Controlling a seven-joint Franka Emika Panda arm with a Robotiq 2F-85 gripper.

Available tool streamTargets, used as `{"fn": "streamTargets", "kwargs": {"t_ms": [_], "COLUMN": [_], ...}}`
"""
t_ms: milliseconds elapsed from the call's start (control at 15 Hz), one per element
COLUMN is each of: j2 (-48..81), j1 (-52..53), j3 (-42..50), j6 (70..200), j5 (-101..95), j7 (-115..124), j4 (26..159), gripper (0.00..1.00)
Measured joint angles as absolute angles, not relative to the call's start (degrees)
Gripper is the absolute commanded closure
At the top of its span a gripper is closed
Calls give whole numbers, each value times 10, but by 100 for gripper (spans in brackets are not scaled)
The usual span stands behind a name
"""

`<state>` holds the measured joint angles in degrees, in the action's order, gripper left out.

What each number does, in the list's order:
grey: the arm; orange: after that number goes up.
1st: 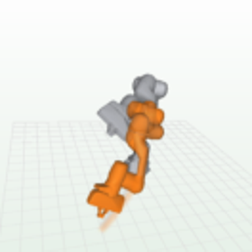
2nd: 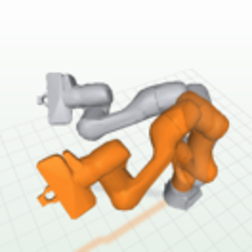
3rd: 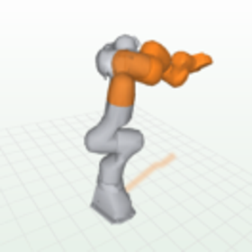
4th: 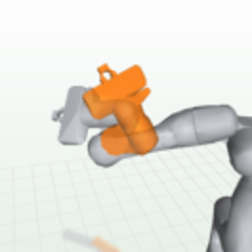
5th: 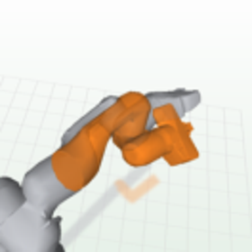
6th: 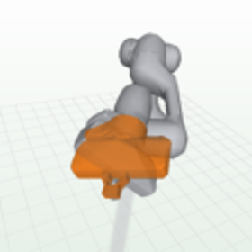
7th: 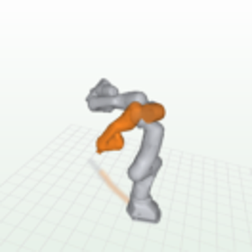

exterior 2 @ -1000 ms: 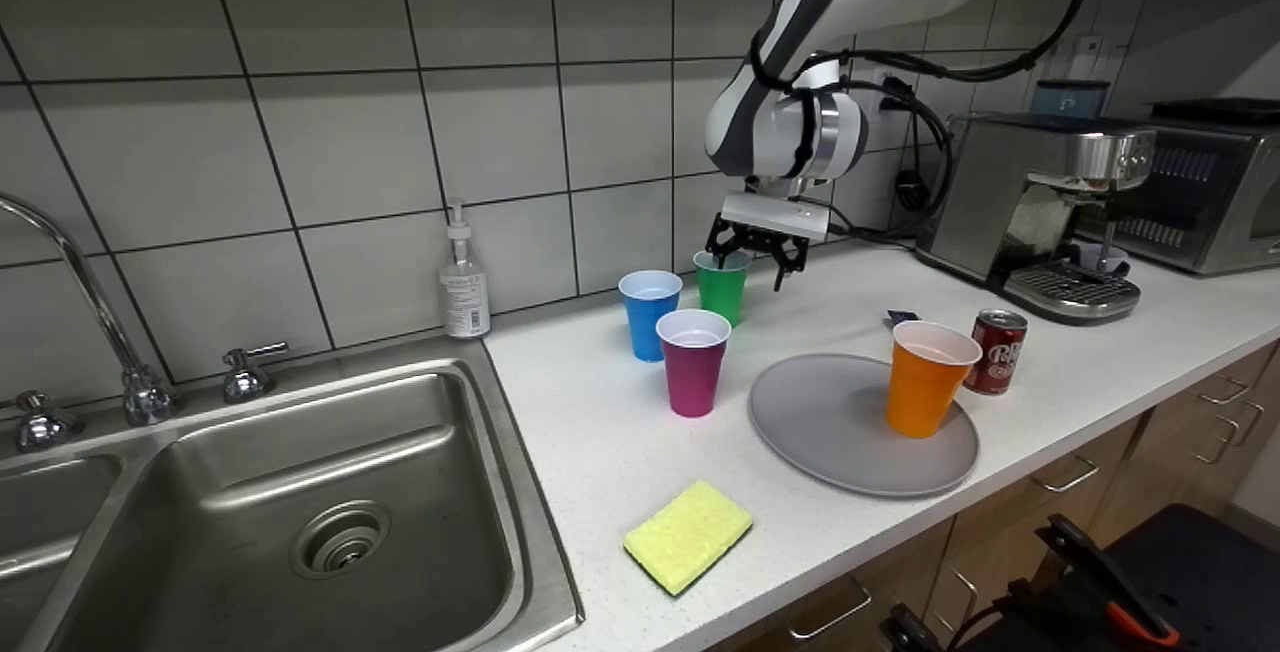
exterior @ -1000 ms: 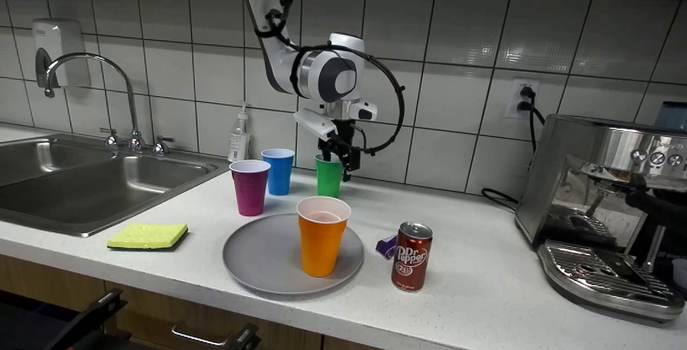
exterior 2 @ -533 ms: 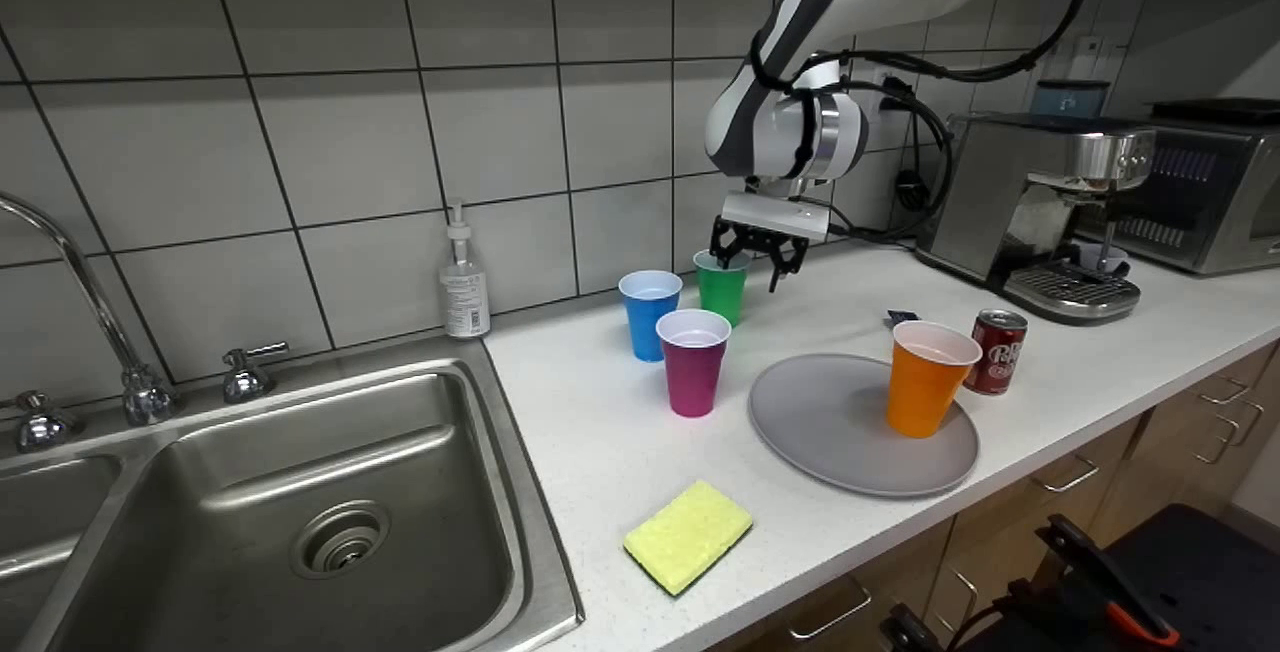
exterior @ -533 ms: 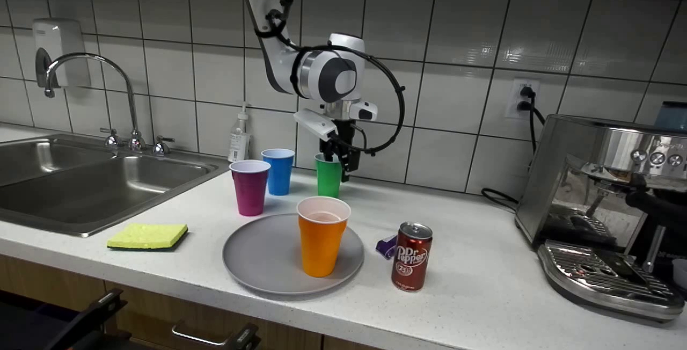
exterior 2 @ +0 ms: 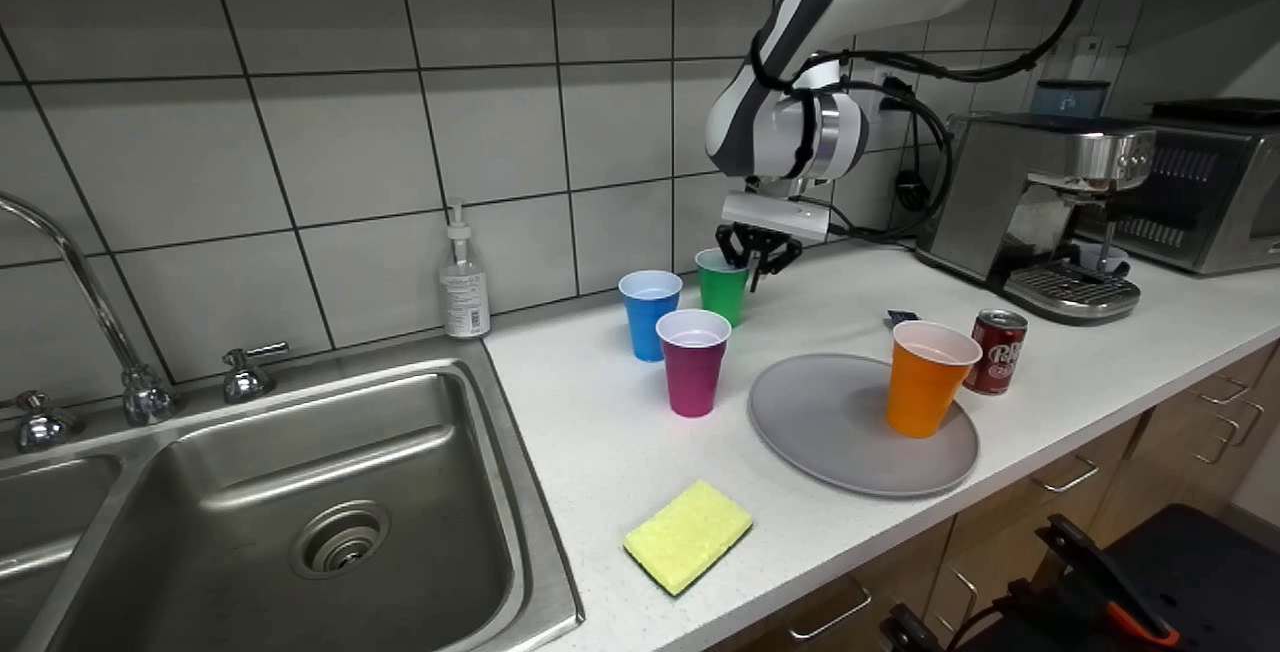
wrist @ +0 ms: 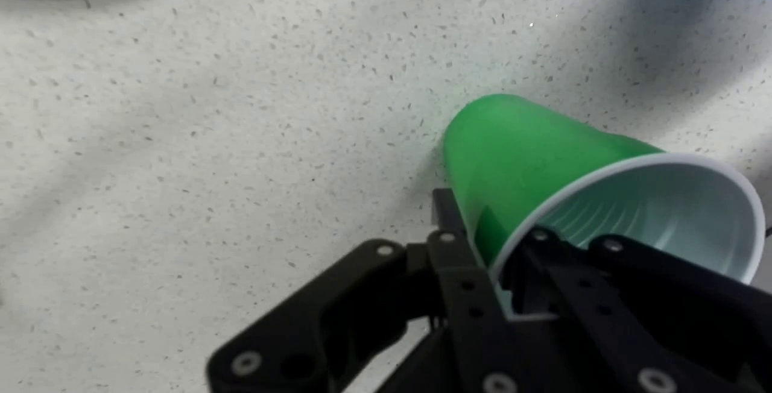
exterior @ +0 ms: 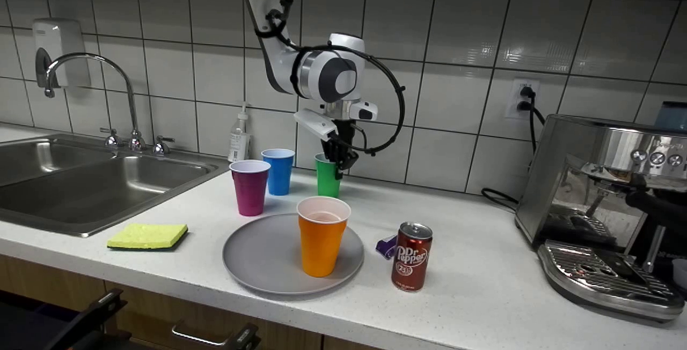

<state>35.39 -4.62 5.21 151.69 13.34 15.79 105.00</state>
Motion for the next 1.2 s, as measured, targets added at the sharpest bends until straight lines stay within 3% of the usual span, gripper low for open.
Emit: {"fn": "streamTargets", "kwargs": {"t_ms": [1200], "j2": [313], "j1": [-44], "j3": [56], "j6": [1589], "j5": [154], "j7": [213], "j4": [1111], "gripper": [99]}}
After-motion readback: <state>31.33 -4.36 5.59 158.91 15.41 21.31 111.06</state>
